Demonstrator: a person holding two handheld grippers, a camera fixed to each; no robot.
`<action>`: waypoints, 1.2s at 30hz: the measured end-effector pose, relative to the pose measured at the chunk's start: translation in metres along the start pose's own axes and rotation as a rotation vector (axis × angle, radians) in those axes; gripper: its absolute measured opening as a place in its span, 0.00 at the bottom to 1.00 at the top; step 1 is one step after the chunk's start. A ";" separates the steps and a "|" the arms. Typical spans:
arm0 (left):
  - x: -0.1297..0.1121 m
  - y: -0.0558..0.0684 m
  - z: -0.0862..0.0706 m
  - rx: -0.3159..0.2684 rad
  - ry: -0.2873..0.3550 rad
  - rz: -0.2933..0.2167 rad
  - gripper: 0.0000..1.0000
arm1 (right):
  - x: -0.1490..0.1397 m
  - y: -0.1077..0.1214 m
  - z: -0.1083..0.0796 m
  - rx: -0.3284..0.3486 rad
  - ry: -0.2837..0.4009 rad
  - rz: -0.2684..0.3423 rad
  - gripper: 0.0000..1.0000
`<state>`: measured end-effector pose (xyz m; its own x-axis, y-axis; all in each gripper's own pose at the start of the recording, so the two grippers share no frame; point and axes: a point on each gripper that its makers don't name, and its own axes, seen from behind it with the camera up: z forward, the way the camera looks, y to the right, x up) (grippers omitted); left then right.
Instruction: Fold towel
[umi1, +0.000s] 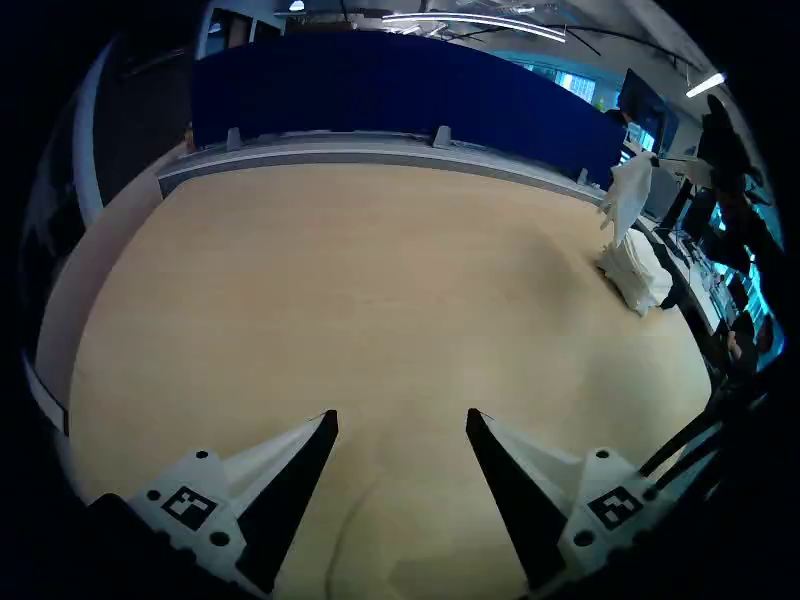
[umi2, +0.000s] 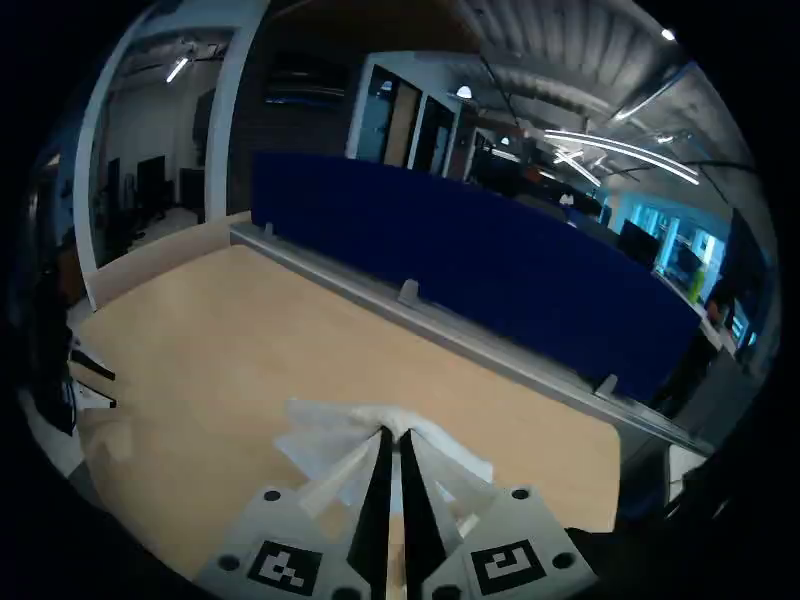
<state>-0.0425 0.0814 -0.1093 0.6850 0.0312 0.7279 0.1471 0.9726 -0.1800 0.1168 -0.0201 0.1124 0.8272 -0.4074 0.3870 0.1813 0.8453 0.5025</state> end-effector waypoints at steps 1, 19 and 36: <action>0.000 0.000 0.000 0.001 -0.001 0.001 0.95 | 0.001 0.009 0.000 -0.010 -0.001 0.001 0.05; 0.006 0.002 0.006 0.024 -0.013 -0.002 0.96 | 0.000 0.118 0.009 -0.115 -0.059 -0.012 0.05; 0.012 0.012 0.012 0.013 -0.022 0.025 0.95 | -0.045 0.139 -0.013 -0.140 -0.117 0.030 0.05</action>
<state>-0.0415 0.0964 -0.0946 0.6726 0.0604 0.7375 0.1210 0.9743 -0.1901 0.1114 0.1196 0.1550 0.7671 -0.4123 0.4915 0.2366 0.8940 0.3806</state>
